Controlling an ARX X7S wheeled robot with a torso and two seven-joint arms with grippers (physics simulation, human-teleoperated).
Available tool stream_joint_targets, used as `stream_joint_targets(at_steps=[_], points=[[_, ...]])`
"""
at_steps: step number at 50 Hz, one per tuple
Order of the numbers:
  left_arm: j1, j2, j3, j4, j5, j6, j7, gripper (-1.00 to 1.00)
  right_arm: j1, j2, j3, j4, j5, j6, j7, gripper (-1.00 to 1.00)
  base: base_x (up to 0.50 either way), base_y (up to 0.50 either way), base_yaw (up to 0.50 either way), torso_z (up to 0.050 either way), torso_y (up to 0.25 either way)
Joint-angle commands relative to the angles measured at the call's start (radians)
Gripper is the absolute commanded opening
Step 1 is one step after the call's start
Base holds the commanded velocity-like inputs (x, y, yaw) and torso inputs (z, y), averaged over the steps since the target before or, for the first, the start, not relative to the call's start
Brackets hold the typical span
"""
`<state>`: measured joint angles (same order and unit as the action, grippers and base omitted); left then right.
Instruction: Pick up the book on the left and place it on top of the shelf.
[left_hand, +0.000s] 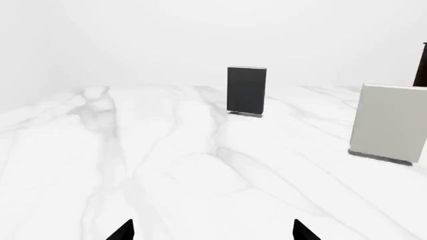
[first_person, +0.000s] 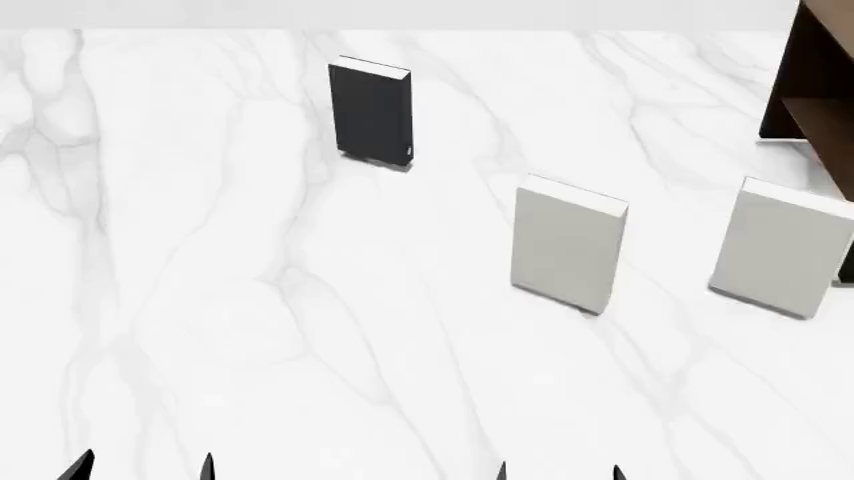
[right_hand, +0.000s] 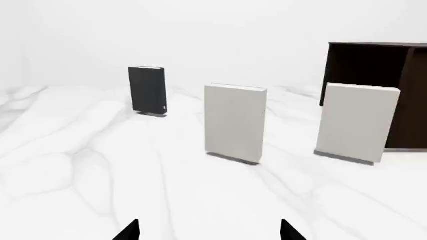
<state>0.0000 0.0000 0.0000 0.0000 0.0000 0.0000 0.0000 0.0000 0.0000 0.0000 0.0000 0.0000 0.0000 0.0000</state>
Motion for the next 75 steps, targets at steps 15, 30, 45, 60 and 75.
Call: stream_joint_targets(at_steps=[15, 30, 45, 60, 75], points=[[0.001, -0.054, 0.070, 0.002, -0.033, 0.008, -0.066, 1.00, 0.005, 0.053, -0.069, 0.014, 0.030, -0.003, 0.072, 1.00, 0.00, 0.00, 0.00, 0.000, 0.000], [0.004, -0.078, 0.097, -0.002, -0.051, 0.024, -0.087, 1.00, -0.001, 0.079, -0.107, 0.010, 0.044, -0.019, 0.083, 1.00, 0.00, -0.16, 0.00, 0.000, 0.000], [0.005, -0.095, 0.120, -0.005, -0.063, 0.029, -0.106, 1.00, 0.006, 0.087, -0.116, 0.011, 0.054, -0.004, 0.124, 1.00, 0.00, -0.17, 0.00, 0.000, 0.000], [-0.150, -0.114, 0.157, 0.308, -0.038, -0.430, -0.147, 1.00, 0.163, 0.157, -0.089, -0.355, 0.239, 0.556, 0.099, 1.00, 0.00, 0.00, 0.00, 0.000, 0.000], [-0.683, -0.114, 0.123, 0.529, -0.119, -1.039, -0.136, 1.00, 0.740, 0.240, 0.009, -0.566, 0.378, 1.292, 0.137, 1.00, 0.00, 0.00, 0.00, 0.000, 0.000]])
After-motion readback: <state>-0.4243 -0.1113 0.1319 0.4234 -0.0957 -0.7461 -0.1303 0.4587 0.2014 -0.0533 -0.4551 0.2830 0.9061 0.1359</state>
